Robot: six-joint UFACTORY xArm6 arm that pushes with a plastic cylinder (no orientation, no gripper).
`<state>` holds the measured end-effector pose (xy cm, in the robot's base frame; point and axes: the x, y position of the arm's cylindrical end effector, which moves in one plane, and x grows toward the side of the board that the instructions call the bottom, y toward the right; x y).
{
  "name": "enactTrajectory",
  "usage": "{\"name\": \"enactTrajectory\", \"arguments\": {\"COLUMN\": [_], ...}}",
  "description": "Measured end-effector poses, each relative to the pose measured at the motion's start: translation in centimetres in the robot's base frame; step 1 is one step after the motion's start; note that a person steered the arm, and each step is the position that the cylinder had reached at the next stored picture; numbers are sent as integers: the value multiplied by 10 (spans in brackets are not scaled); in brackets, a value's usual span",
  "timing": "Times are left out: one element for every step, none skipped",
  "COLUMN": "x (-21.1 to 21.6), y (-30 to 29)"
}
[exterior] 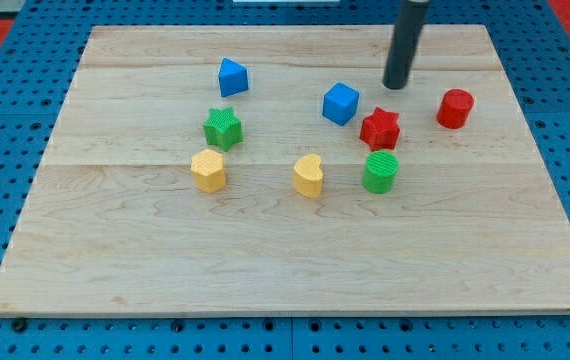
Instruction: Move the blue cube above to the red star
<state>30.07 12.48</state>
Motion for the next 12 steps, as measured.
{"name": "enactTrajectory", "arguments": {"x": [-8, -6, 25, 68, 77, 63, 32, 13, 0, -38, -45, 2], "y": [-51, -113, -137, -136, -123, -87, -44, -36, -42, -28, 65, 152]}}
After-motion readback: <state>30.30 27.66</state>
